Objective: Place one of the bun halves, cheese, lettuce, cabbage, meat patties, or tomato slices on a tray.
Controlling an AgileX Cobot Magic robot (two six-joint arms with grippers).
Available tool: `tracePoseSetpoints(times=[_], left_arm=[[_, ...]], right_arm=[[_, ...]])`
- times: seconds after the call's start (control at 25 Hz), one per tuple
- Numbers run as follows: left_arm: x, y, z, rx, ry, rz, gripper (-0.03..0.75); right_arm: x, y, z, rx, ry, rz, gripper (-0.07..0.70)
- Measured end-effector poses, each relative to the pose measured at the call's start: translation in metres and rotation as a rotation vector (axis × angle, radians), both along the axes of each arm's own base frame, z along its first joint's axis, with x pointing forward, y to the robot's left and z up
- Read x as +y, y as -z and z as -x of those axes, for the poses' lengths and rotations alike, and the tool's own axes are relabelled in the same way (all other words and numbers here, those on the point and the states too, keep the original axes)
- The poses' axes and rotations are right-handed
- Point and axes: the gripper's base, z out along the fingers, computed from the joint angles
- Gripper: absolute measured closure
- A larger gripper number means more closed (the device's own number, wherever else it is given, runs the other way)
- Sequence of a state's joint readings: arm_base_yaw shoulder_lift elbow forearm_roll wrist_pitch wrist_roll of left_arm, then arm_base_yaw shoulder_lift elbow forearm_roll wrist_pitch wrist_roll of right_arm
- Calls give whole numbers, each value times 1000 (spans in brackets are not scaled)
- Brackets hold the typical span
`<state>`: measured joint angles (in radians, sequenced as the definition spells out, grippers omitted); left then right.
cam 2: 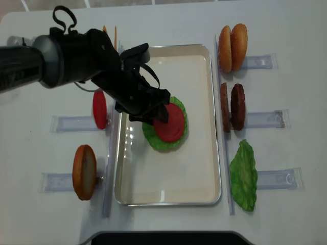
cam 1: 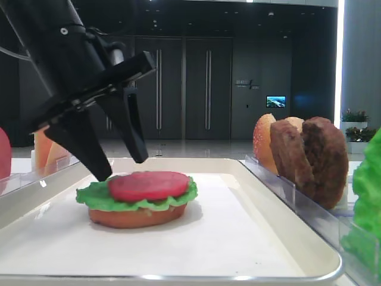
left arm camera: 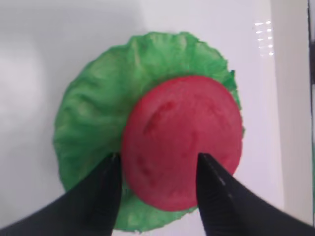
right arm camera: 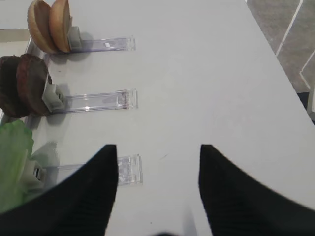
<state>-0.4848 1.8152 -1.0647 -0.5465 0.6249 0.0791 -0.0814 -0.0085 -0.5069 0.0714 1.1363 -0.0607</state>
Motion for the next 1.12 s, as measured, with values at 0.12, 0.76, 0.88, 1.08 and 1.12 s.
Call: tracePoseSetpoints(times=[0.12, 0.76, 0.88, 1.08, 1.12], left_arm=[[10, -15, 4, -34, -1, -80, 305], [57, -132, -20, -222, -161, -337, 223], [107, -139, -33, -183, -254, -403, 223], [180, -139, -40, -130, -365, -488, 223], [185, -139, -39, -129, -355, -501, 223]], right_arm=[[0, 0, 0, 0, 0, 0, 272], [0, 0, 0, 0, 0, 0, 273], [0, 0, 0, 0, 0, 0, 273], [0, 0, 0, 0, 0, 0, 284], [0, 0, 0, 0, 0, 0, 287]])
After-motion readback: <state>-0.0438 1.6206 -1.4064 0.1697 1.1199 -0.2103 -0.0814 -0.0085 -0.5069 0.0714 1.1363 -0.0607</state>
